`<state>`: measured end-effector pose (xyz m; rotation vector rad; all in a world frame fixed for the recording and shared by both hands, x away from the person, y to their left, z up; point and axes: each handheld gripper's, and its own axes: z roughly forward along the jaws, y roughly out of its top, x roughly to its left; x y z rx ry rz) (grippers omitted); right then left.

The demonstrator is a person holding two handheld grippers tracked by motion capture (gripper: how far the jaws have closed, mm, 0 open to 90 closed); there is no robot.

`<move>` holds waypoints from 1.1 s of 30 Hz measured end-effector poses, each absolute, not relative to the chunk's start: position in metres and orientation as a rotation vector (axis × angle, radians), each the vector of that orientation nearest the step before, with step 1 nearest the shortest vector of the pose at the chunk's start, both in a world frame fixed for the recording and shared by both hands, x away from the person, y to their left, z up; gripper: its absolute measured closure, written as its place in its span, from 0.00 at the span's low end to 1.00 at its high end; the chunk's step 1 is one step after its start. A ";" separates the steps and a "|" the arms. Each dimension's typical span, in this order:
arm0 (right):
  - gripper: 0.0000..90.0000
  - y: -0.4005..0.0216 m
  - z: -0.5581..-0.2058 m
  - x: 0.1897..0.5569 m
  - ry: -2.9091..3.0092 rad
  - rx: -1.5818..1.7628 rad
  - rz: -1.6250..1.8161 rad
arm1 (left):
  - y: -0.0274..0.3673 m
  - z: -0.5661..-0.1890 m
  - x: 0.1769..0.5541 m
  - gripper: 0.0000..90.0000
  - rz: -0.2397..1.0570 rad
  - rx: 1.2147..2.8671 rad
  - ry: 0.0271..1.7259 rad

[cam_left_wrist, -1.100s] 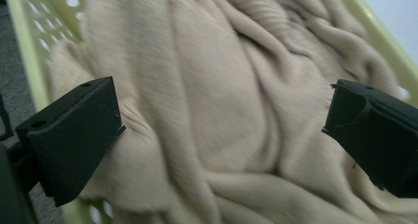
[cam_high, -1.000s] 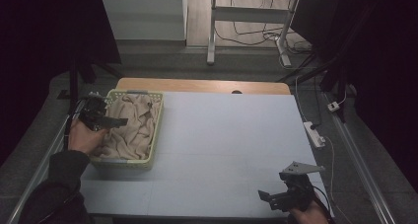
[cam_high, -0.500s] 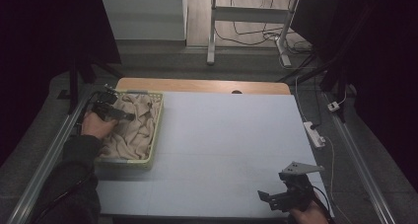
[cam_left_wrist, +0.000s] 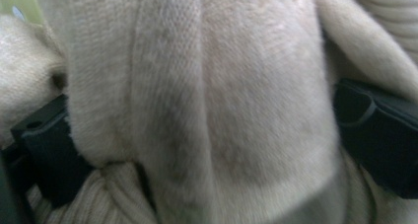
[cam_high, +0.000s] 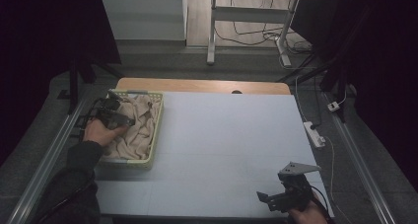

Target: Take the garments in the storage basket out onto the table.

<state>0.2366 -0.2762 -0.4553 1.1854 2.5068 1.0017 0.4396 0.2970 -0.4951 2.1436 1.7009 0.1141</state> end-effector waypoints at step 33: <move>0.00 -0.277 -0.455 0.237 2.504 1.186 1.016 | 0.306 -0.414 0.432 0.52 0.174 2.200 1.557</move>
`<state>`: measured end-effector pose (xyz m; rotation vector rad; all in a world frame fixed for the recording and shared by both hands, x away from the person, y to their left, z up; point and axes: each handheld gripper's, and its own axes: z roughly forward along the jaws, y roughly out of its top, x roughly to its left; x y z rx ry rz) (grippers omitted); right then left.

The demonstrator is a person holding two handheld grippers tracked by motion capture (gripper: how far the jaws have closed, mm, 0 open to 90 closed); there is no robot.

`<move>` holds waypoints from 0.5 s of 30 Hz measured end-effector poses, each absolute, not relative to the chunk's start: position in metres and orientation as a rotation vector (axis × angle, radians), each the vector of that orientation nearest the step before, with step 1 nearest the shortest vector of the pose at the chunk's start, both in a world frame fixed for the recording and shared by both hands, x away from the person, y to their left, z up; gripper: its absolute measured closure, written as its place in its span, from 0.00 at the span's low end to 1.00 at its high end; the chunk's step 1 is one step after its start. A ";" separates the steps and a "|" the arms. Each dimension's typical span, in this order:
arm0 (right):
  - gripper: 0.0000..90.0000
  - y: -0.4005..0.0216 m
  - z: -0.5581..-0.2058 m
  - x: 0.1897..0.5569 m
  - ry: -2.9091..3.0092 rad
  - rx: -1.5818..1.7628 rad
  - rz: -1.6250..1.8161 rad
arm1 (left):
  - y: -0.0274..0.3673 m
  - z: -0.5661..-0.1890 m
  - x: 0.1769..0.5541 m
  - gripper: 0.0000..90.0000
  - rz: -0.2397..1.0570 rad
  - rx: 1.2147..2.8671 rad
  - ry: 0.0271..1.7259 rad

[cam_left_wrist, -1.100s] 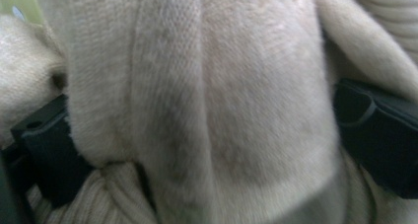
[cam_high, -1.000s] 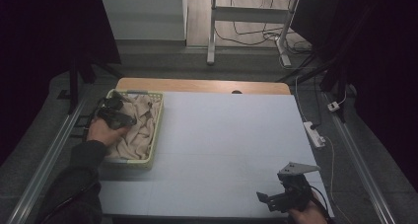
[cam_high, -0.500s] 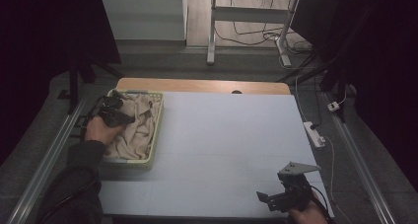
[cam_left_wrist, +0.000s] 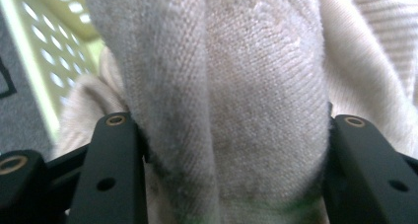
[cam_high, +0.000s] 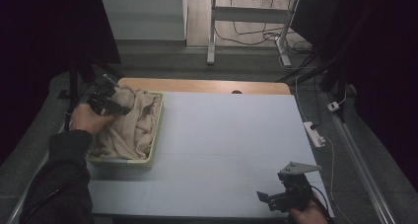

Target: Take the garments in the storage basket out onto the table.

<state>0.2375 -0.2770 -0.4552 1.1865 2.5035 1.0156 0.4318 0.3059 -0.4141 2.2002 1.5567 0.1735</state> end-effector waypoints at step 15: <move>0.00 -0.277 -0.455 0.238 2.503 1.196 1.013 | 0.314 -0.317 0.421 0.51 0.145 2.087 1.444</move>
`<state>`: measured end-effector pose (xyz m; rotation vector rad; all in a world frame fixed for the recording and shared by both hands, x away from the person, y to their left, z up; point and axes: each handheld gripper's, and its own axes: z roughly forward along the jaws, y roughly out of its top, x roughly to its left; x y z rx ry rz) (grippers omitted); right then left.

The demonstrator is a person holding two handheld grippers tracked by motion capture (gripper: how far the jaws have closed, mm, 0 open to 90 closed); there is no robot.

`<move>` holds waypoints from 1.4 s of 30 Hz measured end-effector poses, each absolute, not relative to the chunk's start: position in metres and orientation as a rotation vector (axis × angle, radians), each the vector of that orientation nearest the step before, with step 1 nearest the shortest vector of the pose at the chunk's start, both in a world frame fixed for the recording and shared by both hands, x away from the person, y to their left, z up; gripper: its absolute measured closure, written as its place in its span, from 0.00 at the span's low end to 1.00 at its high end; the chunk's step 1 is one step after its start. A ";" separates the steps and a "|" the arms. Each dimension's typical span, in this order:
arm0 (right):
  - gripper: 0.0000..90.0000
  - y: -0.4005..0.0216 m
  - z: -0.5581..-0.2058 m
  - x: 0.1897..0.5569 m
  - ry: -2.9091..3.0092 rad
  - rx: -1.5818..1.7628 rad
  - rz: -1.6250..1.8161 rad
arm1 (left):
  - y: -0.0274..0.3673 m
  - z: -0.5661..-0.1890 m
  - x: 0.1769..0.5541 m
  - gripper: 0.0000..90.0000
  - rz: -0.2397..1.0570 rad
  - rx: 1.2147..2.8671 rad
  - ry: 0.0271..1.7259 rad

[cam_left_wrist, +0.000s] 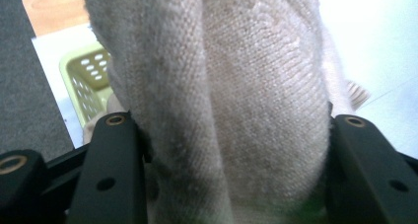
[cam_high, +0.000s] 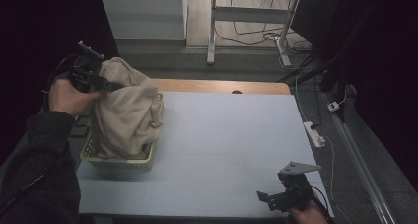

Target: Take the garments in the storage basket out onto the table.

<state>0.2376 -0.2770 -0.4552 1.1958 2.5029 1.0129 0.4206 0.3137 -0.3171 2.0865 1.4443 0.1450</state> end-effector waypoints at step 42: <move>0.00 -0.278 -0.454 0.238 2.491 1.210 1.027 | 0.247 -0.188 0.416 0.51 0.176 1.941 1.150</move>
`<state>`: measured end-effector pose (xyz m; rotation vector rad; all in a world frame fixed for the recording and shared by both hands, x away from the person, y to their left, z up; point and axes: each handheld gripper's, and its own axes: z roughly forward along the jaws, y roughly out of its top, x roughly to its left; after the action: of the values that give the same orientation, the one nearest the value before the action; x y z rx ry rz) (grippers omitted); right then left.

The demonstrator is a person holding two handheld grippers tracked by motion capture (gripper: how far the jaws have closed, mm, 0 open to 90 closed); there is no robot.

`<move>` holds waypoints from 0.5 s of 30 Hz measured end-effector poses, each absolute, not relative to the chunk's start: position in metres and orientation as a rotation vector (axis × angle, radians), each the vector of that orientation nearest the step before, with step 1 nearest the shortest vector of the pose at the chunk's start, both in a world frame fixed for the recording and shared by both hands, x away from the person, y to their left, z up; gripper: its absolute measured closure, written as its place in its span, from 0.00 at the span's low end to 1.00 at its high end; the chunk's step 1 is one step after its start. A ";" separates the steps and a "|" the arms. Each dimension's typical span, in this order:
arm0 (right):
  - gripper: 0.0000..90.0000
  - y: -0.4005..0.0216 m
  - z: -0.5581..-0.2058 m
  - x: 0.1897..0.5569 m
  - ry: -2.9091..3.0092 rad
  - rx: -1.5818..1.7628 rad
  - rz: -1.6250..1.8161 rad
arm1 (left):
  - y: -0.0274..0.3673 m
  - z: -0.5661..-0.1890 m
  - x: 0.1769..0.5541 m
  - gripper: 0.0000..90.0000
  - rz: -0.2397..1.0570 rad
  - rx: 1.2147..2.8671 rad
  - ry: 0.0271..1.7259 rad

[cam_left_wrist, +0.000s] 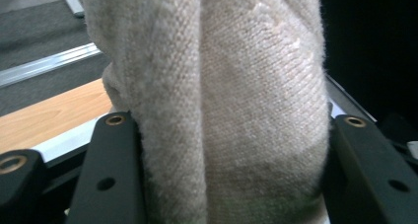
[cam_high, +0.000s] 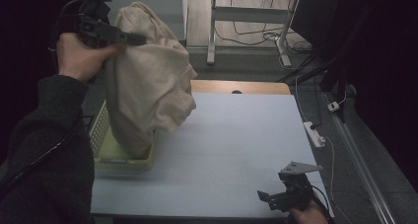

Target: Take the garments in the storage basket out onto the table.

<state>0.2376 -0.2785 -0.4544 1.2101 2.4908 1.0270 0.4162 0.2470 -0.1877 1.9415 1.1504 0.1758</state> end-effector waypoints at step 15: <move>0.00 -0.279 -0.455 0.238 2.494 1.208 1.031 | 0.203 -0.154 0.417 0.54 0.165 1.910 1.025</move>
<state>0.2377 -0.2786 -0.4547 1.2077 2.4937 1.0310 0.4169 0.2033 -0.1538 1.9104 1.0249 0.1652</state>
